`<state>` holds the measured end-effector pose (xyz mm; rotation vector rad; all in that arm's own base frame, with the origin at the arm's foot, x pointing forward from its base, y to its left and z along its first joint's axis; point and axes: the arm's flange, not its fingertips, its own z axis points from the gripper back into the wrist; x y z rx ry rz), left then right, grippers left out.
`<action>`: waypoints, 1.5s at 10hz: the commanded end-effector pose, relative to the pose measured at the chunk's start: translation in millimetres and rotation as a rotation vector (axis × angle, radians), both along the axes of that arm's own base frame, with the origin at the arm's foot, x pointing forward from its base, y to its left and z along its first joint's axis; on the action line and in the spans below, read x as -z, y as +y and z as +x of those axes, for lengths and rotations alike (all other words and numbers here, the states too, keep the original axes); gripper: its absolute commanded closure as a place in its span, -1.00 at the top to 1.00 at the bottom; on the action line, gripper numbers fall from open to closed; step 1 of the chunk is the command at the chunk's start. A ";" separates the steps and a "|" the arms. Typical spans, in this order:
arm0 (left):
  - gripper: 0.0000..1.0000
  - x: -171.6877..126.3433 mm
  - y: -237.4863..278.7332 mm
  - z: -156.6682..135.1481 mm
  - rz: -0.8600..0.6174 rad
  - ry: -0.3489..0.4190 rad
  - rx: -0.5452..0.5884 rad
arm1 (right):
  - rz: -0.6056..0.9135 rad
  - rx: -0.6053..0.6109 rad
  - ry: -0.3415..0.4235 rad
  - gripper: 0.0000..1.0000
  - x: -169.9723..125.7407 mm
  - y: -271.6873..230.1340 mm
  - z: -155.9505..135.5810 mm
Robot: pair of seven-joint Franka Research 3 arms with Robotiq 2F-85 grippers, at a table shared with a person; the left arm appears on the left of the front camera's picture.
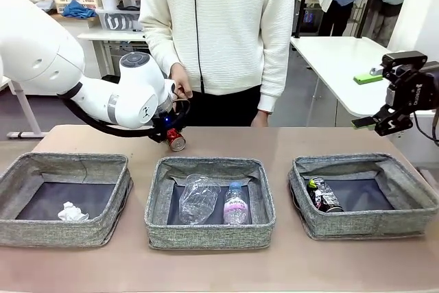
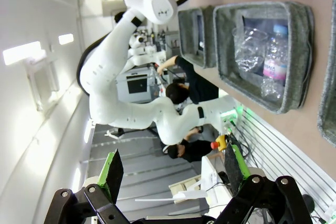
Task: Sort the waste into the appropriate baskets.
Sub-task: Pick up the waste item pointed out by the person.
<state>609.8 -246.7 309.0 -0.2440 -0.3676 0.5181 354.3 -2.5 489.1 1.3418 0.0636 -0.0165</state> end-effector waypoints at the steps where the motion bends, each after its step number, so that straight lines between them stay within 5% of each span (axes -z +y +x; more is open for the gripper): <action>1: -0.93 -1.4 -4.9 2.4 0.022 -0.005 -0.010 | 0.002 0.018 0.013 1.00 -4.1 1.4 0.2; 6: -1.00 -6.1 -3.0 -3.8 0.020 0.009 -0.025 | 0.002 0.018 0.013 1.00 -4.1 1.4 0.2; 8: -1.00 -28.6 3.1 -36.0 0.030 0.136 0.010 | 0.002 0.018 0.013 1.00 -4.1 1.4 0.2; 9: -1.00 -49.7 12.9 -63.3 0.084 0.275 0.025 | 0.002 0.018 0.013 1.00 -4.1 1.4 0.2; 10: -1.00 -72.5 25.8 -89.5 0.053 0.281 0.112 | 0.002 0.018 0.013 1.00 -4.1 1.4 0.2; 12: -1.00 -120.1 62.5 -132.8 -0.082 0.070 0.202 | 0.002 0.018 0.013 1.00 -4.1 1.4 0.2; 15: -1.00 -150.4 90.2 -196.1 -0.124 -0.009 0.499 | 0.002 0.018 0.013 1.00 -4.1 1.4 0.2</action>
